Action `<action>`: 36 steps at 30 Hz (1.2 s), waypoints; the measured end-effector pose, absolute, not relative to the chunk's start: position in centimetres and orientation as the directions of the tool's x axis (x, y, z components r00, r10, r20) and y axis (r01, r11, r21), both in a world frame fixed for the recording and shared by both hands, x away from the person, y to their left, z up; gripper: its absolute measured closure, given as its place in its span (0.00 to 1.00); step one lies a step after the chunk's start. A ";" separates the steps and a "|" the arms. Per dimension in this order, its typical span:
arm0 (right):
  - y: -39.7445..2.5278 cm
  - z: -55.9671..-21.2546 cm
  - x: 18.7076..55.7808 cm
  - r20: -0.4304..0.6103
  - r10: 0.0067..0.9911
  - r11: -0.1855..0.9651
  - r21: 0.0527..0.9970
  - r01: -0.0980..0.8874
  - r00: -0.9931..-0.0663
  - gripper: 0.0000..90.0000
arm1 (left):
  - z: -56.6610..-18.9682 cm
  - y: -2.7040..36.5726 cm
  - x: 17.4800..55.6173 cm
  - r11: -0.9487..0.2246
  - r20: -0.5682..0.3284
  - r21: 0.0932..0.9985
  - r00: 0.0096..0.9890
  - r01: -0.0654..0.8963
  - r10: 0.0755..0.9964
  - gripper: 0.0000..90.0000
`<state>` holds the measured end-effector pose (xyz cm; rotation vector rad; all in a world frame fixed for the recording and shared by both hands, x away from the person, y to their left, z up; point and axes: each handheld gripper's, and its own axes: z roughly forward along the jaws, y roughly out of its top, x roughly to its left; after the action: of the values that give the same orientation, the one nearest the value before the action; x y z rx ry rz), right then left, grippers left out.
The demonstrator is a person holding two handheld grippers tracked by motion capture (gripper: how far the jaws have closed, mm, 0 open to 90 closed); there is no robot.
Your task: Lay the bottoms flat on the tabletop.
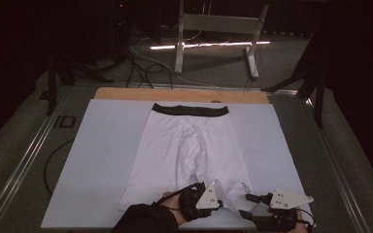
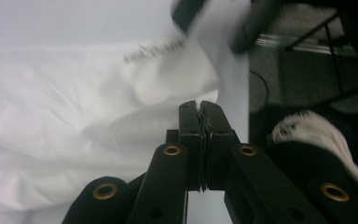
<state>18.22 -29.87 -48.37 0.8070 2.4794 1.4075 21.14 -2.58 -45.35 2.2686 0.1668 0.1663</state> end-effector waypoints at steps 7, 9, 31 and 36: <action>-27.9 -49.3 18.7 0.051 0.547 0.472 0.806 0.358 -0.836 0.60 | -44.3 -2.8 21.7 -0.601 0.053 0.794 0.974 0.092 0.220 1.00; -28.4 -49.4 19.0 0.026 0.589 0.475 0.797 0.373 -0.807 0.67 | -44.2 -2.5 21.8 -0.593 0.052 0.799 0.973 0.095 0.227 1.00; -32.8 -49.5 19.4 0.027 0.763 0.376 0.795 0.477 -0.646 0.99 | -43.3 -0.9 22.0 -0.544 0.040 0.832 0.966 0.110 0.256 0.99; -33.4 -48.7 18.5 0.028 0.742 0.376 0.810 0.450 -0.670 0.99 | -44.7 0.3 21.3 -0.559 0.020 0.819 0.967 0.129 0.253 0.99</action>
<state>18.46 -33.37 -48.66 1.0416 2.3003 1.1934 21.34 0.30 -44.66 2.1699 0.2676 0.1670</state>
